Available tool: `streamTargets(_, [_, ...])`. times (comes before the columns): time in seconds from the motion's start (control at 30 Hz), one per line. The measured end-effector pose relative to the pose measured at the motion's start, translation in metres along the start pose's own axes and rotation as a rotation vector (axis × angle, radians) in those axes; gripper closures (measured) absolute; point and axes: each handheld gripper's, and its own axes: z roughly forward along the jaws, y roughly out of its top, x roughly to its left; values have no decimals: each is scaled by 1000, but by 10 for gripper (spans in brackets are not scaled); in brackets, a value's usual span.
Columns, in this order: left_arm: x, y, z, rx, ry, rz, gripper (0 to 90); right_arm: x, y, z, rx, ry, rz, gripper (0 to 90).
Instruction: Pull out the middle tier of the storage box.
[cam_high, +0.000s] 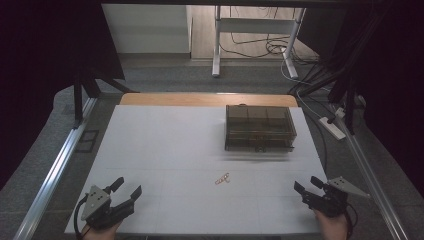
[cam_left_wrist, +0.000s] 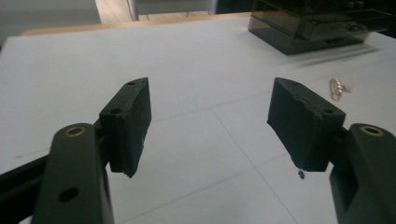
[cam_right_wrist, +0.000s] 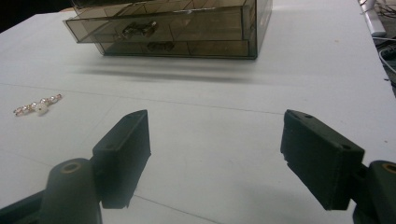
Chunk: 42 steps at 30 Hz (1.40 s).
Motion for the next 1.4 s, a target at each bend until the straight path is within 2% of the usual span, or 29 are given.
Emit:
streamTargets(0.07, [-1, 3, 1, -16, 0, 1, 306, -1, 0, 0, -1, 1, 6, 235])
streamTargets(0.2, [-4, 8, 7, -30, 3, 27, 305, -2, 0, -1, -15, 0, 17, 233])
streamTargets(0.3, [-8, 13, 14, -29, -33, 29, 309, -2, 0, 0, -12, 0, 22, 230])
streamTargets(0.33, [-11, 16, 18, -34, -60, 24, 308, -2, 0, 0, -13, 1, 22, 229])
streamTargets(0.4, [-16, 20, 24, -27, -88, 33, 308, -1, 0, 1, -15, 2, 21, 229])
streamTargets(0.53, [-30, 28, 41, 1, -131, 79, 322, -1, 0, 0, -19, 5, 21, 228])
streamTargets(0.7, [-45, 34, 57, 32, -171, 95, 334, -1, 0, 1, -20, 11, 22, 228])
streamTargets(0.8, [-52, 38, 64, 52, -192, 92, 354, -1, 0, 1, -20, 15, 23, 228])
streamTargets(0.93, [-59, 44, 72, 103, -218, 82, 381, -1, 0, 1, -22, 20, 22, 229])
streamTargets(1.3, [-90, 54, 102, 98, -265, 143, 378, 0, 0, 2, -20, 30, 20, 228])
streamTargets(1.4, [-98, 56, 110, 108, -283, 143, 371, 0, 0, 2, -17, 33, 20, 229])
